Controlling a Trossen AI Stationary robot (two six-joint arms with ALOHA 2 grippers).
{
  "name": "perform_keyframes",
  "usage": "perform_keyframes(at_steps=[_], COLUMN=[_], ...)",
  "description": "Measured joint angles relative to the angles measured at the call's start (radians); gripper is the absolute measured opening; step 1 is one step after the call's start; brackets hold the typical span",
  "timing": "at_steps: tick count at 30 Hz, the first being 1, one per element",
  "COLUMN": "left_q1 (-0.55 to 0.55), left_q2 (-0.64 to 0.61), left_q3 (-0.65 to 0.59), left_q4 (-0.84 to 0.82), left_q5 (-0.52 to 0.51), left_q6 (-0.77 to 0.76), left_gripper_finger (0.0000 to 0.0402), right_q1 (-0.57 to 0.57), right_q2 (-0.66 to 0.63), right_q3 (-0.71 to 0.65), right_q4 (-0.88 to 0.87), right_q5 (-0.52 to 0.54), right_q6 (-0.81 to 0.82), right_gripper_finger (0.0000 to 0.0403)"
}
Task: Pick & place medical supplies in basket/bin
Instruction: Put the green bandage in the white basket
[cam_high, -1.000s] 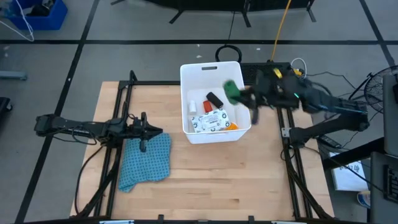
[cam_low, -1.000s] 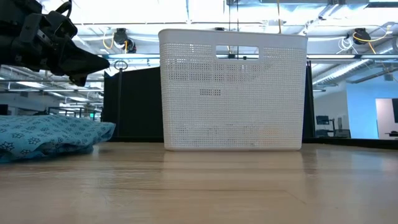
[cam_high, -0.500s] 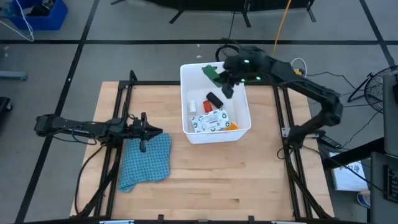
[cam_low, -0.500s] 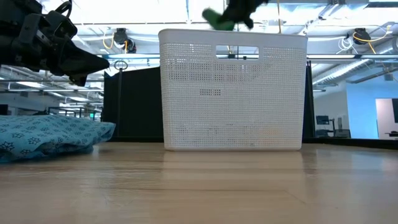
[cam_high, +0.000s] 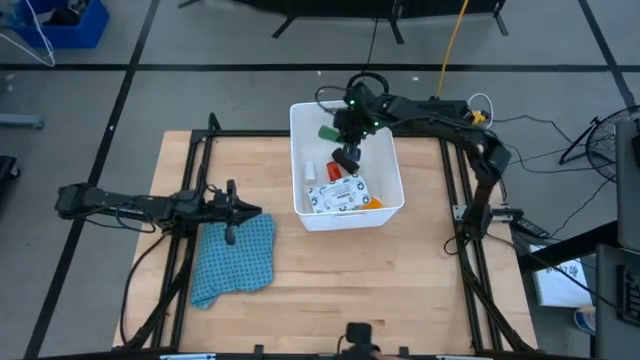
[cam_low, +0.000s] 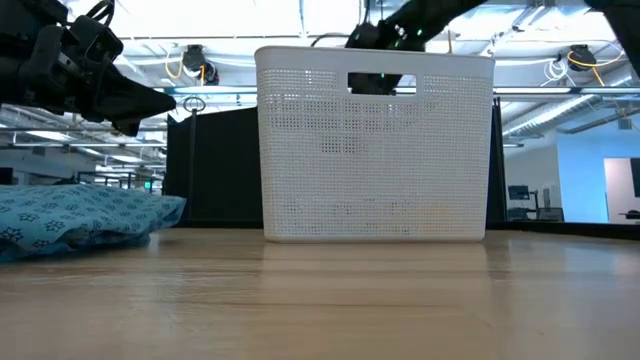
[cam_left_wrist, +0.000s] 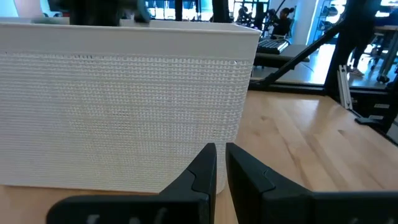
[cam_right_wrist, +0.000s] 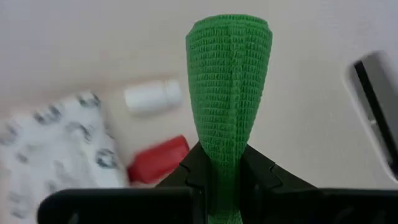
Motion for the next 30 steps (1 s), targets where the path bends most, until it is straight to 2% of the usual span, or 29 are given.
perform_keyframes(at_steps=[3,7,12,16,22,30], left_q1=[0.000,0.000,0.000,0.000,0.000,0.000], left_q2=[0.000,0.000,0.000,0.000,0.000,0.000], left_q3=[0.000,0.000,0.000,0.000,0.000,0.000], left_q4=[0.000,0.000,0.001,0.002,0.005,0.007], left_q5=[-0.001,-0.005,-0.005,-0.005,-0.006,-0.038], left_q6=[0.006,0.033,0.055,0.057,0.081,0.109], left_gripper_finger=[0.0037,0.0037,0.0037,0.0037,0.0037,0.0037], right_q1=[0.000,-0.001,-0.019,-0.032,-0.057,-0.064], right_q2=[0.051,0.094,0.163,0.230,0.332,0.295], right_q3=[0.000,-0.001,0.042,0.110,0.182,0.183], right_q4=[0.012,0.051,0.041,-0.062,-0.169,-0.159], right_q5=[0.032,0.056,0.068,0.159,0.157,0.155], right_q6=[-0.130,-0.217,-0.203,-0.265,-0.235,-0.183], right_gripper_finger=[0.0035,0.0035,0.0035,0.0035,0.0035,0.0035])
